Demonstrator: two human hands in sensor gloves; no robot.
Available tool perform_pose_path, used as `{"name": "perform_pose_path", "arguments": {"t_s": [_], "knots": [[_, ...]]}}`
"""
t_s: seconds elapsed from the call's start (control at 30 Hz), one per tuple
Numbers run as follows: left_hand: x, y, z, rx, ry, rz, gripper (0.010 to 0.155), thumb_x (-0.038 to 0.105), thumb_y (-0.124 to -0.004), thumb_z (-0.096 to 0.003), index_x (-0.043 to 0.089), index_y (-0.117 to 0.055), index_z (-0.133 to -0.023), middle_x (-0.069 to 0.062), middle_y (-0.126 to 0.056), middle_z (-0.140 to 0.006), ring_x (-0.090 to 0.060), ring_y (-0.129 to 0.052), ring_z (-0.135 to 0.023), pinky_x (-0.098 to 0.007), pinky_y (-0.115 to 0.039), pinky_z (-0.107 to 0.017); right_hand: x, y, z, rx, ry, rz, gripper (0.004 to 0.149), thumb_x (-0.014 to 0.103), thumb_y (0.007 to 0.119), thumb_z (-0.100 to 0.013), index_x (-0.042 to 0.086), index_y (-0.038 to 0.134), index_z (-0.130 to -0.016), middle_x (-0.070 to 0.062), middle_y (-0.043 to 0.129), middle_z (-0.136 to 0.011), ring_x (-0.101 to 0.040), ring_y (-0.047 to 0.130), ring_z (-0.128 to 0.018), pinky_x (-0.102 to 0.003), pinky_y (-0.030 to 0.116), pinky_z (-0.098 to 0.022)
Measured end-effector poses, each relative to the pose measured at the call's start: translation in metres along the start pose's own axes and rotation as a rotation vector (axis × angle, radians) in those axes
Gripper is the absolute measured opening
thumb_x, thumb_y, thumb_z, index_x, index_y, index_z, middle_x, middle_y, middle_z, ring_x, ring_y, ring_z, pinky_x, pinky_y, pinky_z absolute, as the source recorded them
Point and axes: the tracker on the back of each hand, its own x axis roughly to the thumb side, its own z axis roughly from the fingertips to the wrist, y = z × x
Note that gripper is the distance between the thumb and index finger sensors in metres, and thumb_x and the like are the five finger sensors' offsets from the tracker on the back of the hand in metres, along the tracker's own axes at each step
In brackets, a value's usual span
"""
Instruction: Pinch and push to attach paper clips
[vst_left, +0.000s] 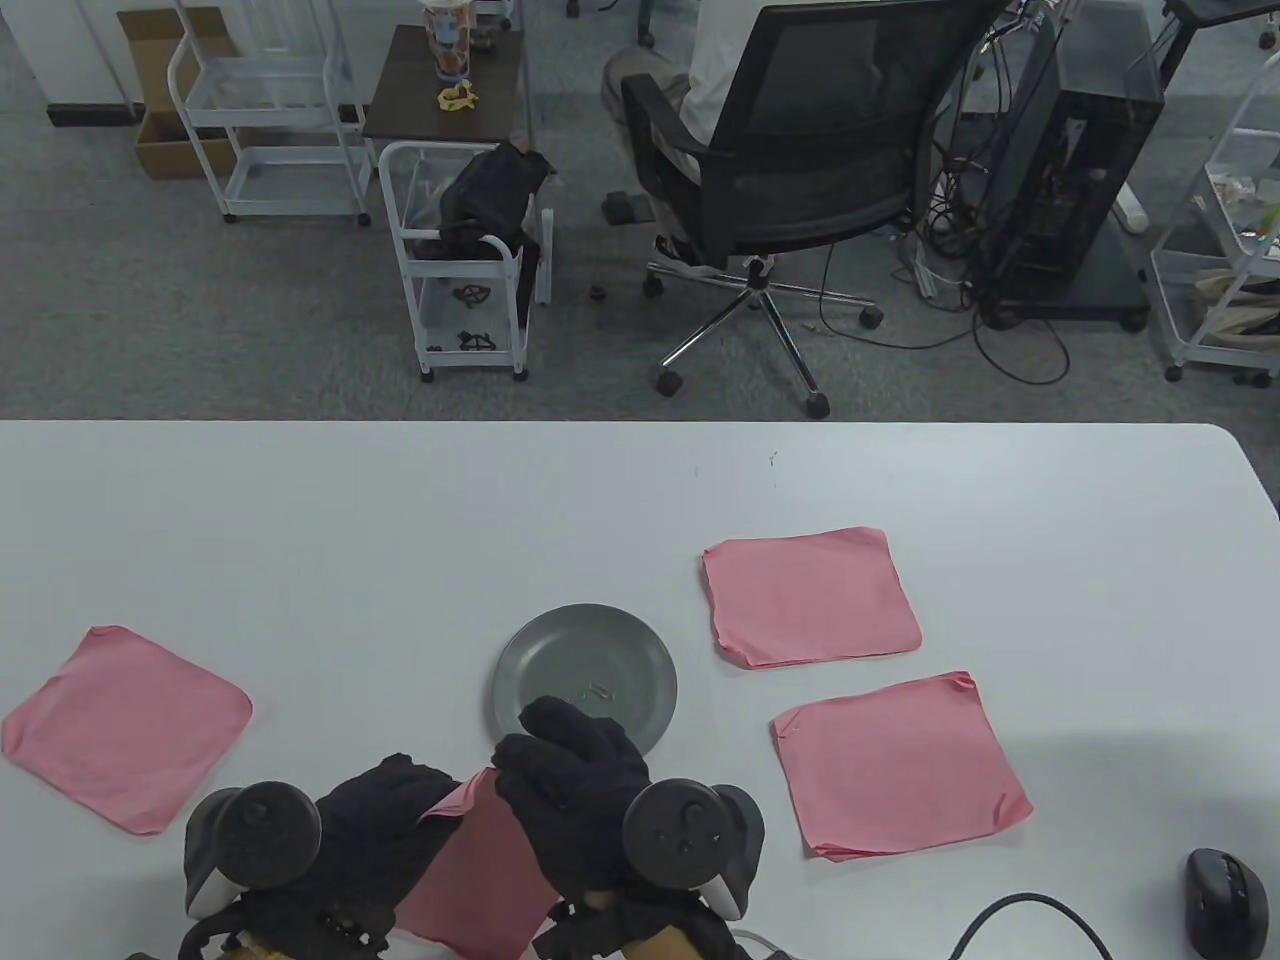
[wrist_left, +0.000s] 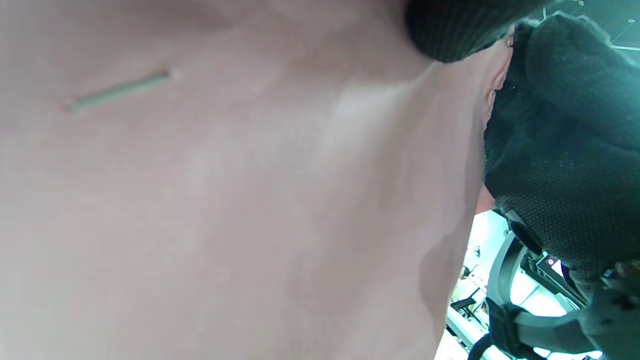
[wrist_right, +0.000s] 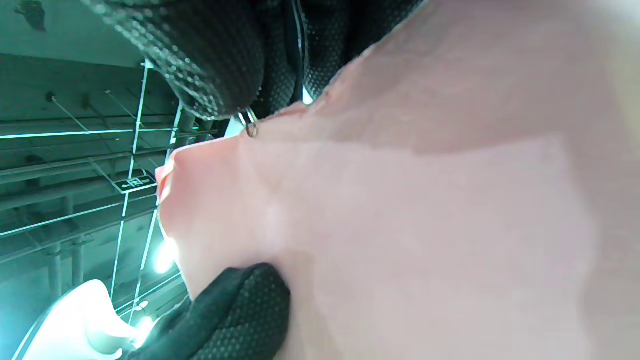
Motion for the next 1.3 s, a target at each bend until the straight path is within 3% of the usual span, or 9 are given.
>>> {"name": "perform_pose_path", "arguments": {"t_s": [0.2, 0.33, 0.5, 0.73, 0.97, 1.3], "knots": [[-0.003, 0.001, -0.014, -0.003, 0.039, 0.071, 0.043, 0.051, -0.075, -0.0467, 0.029, -0.090, -0.080, 0.006, -0.093, -0.080, -0.023, -0.089, -0.088, -0.059, -0.057, -0.076, -0.001, -0.009, -0.019, 0.051, 0.085, 0.003, 0.039, 0.039, 0.079, -0.050, 0.019, 0.081, -0.083, -0.010, 0.066, -0.104, -0.039, 0.068, -0.089, -0.065, 0.046, -0.070], [-0.005, 0.007, -0.023, 0.002, 0.045, 0.091, 0.043, 0.051, -0.075, -0.0465, 0.031, -0.090, -0.081, 0.007, -0.093, -0.081, -0.022, -0.087, -0.091, -0.060, -0.055, -0.077, -0.003, -0.014, -0.039, 0.149, 0.134, -0.034, 0.039, 0.039, 0.079, -0.051, 0.020, 0.081, -0.084, -0.008, 0.065, -0.106, -0.039, 0.067, -0.092, -0.065, 0.045, -0.072], [-0.007, 0.016, -0.040, 0.014, 0.052, 0.162, 0.042, 0.051, -0.077, -0.0455, 0.031, -0.091, -0.080, 0.007, -0.093, -0.081, -0.021, -0.086, -0.092, -0.061, -0.053, -0.079, -0.004, -0.020, -0.057, 0.174, 0.154, -0.047, 0.039, 0.040, 0.079, -0.051, 0.022, 0.080, -0.085, -0.008, 0.065, -0.107, -0.038, 0.067, -0.094, -0.065, 0.044, -0.074], [-0.007, 0.011, -0.055, -0.005, 0.016, 0.129, 0.042, 0.050, -0.078, -0.0456, 0.031, -0.092, -0.080, 0.007, -0.093, -0.082, -0.021, -0.086, -0.094, -0.061, -0.052, -0.079, -0.020, -0.026, -0.053, 0.131, 0.134, -0.034, 0.039, 0.039, 0.081, -0.049, 0.021, 0.082, -0.084, -0.010, 0.069, -0.105, -0.040, 0.070, -0.091, -0.066, 0.047, -0.072], [-0.019, 0.003, -0.053, -0.049, 0.031, 0.083, 0.042, 0.049, -0.077, -0.0457, 0.031, -0.091, -0.081, 0.005, -0.093, -0.082, -0.022, -0.085, -0.093, -0.061, -0.052, -0.079, -0.033, -0.016, -0.053, 0.214, 0.162, 0.016, 0.039, 0.037, 0.082, -0.048, 0.021, 0.083, -0.084, -0.012, 0.070, -0.104, -0.042, 0.071, -0.090, -0.067, 0.048, -0.070], [-0.013, -0.001, -0.048, -0.073, -0.013, 0.014, 0.041, 0.047, -0.076, -0.0444, 0.032, -0.091, -0.080, 0.008, -0.092, -0.082, -0.020, -0.084, -0.094, -0.062, -0.050, -0.080, -0.033, -0.016, -0.054, 0.345, 0.144, 0.035, 0.040, 0.037, 0.082, -0.048, 0.020, 0.084, -0.084, -0.010, 0.075, -0.102, -0.042, 0.073, -0.091, -0.069, 0.048, -0.070]]}}
